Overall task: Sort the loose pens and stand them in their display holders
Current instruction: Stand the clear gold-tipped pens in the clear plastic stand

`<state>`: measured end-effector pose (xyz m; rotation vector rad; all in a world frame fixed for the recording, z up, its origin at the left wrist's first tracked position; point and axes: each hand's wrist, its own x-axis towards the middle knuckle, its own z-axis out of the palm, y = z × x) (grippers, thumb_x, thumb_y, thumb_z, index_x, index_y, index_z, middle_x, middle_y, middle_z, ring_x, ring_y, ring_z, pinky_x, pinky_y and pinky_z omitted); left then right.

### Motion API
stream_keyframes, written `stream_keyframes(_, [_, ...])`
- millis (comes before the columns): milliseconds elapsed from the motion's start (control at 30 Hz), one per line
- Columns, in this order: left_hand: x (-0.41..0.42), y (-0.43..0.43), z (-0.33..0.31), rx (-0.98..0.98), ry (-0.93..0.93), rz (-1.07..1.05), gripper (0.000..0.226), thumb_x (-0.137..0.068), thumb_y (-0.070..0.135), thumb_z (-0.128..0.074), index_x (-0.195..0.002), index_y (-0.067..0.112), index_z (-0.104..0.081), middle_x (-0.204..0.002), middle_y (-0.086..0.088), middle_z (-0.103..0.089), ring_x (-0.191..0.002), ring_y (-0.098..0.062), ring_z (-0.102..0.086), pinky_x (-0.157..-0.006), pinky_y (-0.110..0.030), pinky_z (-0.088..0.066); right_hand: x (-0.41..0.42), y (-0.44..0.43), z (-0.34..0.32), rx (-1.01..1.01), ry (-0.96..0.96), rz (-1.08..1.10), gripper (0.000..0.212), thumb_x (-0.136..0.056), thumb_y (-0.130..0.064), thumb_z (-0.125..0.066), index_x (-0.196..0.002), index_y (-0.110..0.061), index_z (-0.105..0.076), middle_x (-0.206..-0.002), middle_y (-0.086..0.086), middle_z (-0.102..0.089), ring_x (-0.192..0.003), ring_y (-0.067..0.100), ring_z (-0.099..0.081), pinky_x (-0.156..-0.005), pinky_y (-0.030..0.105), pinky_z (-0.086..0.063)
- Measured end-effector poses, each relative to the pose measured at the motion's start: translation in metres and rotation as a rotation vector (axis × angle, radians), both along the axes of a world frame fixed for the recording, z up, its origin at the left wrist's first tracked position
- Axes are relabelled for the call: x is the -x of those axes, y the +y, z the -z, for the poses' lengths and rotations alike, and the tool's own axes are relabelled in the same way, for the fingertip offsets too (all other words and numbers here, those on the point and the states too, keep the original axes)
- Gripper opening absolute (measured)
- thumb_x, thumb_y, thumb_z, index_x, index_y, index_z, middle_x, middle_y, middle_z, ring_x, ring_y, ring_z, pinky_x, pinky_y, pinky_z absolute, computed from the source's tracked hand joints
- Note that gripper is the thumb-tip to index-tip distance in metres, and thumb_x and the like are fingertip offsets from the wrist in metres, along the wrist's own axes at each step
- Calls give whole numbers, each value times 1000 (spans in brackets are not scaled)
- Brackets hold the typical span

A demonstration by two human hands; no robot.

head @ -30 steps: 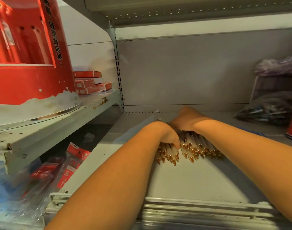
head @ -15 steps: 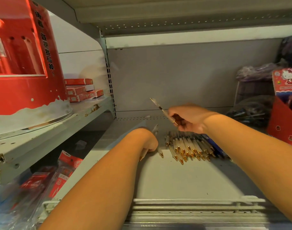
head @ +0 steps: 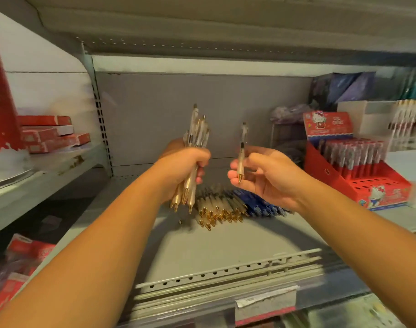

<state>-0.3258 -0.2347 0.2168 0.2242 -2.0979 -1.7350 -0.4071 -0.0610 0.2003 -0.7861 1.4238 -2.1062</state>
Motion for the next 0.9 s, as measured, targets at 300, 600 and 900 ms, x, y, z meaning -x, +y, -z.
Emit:
stream_keyframes(300, [6,134,-7,-375,336,472,42,-55,-3,-42,-95,10,-47,-56,0,-38,-39,-12,-31,-40,-17,-29,-8,113,-5,279,-98,-16,9,-79,-11,-42,-79,-14,-50,-63,2,-34,-44,12,-26,-37,22,-20])
stream_keyframes(600, [41,294,13,-415,383,642,39,-56,-5,-39,-92,9,-48,-53,0,-38,-38,-13,-31,-40,-17,-31,3,267,4,318,-25,81,18,-97,-26,-42,-106,-14,-53,-59,1,-40,-36,7,-25,-32,12,-23])
stream_keyframes(900, [96,441,29,-383,392,622,44,-56,-8,-41,-97,6,-48,-60,-6,-41,-40,-16,-35,-41,-20,-34,50,415,24,272,9,123,19,-101,-9,-39,-109,-6,-55,-66,8,-55,-54,18,-51,-47,27,-44])
